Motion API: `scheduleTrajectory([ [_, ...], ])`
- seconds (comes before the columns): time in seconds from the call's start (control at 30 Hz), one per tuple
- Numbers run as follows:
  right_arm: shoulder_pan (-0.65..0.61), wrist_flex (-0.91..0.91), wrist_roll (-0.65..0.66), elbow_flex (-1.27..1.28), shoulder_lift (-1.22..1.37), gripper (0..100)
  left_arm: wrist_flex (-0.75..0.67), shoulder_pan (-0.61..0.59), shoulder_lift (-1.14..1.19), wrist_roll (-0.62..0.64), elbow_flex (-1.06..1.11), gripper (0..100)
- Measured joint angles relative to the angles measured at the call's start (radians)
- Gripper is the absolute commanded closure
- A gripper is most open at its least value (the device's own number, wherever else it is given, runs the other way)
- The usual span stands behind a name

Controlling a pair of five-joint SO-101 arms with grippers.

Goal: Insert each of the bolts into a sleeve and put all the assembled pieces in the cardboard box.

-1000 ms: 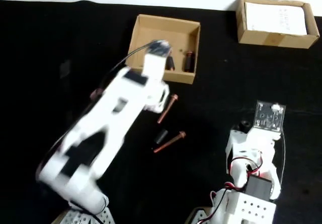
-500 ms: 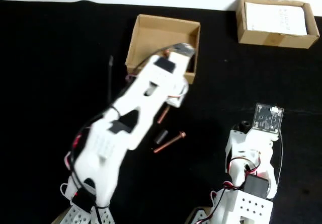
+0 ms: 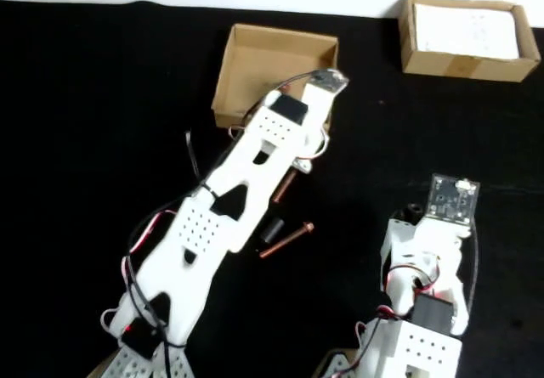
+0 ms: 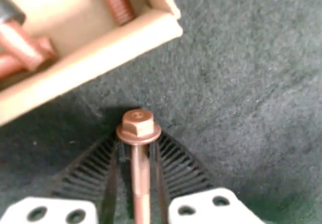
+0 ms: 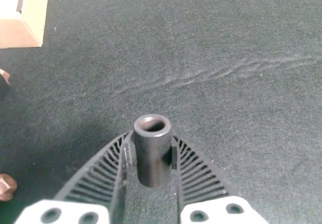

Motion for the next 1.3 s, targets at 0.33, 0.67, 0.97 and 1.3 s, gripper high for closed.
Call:
scheduleTrajectory([
  [0.33,0.000,-0.020,0.000,-0.043,-0.002,99.1,0.169,-0.035,0.020,-0.005,-0.287,99],
  [0.67,-0.147,0.219,0.000,-0.169,-0.242,99.1,0.259,0.029,-0.169,-0.005,-0.506,99],
  [0.97,-0.180,0.307,0.000,-0.169,-0.338,99.1,0.269,0.040,-0.532,-0.005,-0.512,99],
  [1.3,-0.180,0.299,0.000,-0.169,-0.324,99.1,0.269,0.269,-1.135,-0.017,0.068,99],
])
